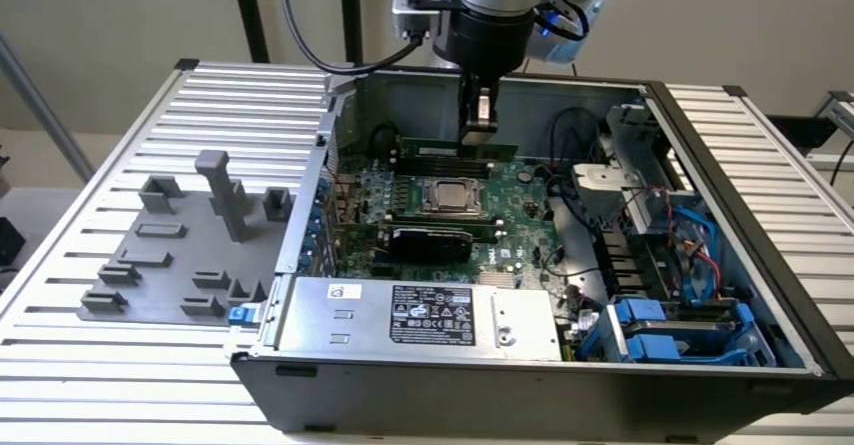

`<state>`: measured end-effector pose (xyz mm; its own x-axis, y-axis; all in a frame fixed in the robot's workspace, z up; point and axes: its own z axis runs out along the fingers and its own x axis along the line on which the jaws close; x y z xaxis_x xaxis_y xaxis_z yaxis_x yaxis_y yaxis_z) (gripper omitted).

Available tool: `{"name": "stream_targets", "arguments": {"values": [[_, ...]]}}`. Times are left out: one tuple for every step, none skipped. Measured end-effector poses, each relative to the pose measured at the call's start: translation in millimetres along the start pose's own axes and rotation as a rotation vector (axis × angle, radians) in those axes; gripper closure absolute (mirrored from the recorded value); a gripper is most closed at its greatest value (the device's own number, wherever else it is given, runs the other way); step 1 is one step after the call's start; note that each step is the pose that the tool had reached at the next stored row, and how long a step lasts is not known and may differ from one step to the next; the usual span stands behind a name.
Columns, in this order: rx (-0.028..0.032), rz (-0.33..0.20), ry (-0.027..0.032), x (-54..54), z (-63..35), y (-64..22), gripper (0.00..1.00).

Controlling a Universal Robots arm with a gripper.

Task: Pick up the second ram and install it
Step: 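Insert the second ram into the second slot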

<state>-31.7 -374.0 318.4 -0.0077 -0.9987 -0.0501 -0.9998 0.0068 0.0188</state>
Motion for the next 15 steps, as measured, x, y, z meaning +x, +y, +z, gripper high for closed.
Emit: {"name": "stream_targets", "arguments": {"values": [[0.0001,0.0,0.0003,0.1,1.8,0.6,0.86],[0.0,0.0,0.0006,0.2,3.7,1.4,0.86],[0.0,0.0,0.0008,0.3,5.5,2.2,0.86],[0.0,0.0,0.001,0.4,7.4,2.9,0.86],[0.0001,0.0,0.001,0.5,9.2,3.5,0.86],[0.0001,0.0,0.001,0.6,11.0,4.1,0.86],[0.0,0.0,0.0011,0.7,12.8,4.6,0.86],[0.0,0.0,0.0013,0.8,14.7,4.9,0.86],[0.0,0.0,0.0013,0.9,16.5,5.2,0.86],[0.0,0.0,0.0014,1.0,18.3,5.6,0.86],[0.0,0.0,0.0014,1.0,20.1,6.0,0.86],[0.0001,0.0,0.0015,1.1,21.9,6.4,0.86],[0.0,0.0,0.0017,1.2,23.7,6.8,0.86],[0.0,0.0,0.0018,1.3,25.5,7.2,0.86],[0.0,0.0,0.0019,1.4,27.4,7.6,0.86]]}}
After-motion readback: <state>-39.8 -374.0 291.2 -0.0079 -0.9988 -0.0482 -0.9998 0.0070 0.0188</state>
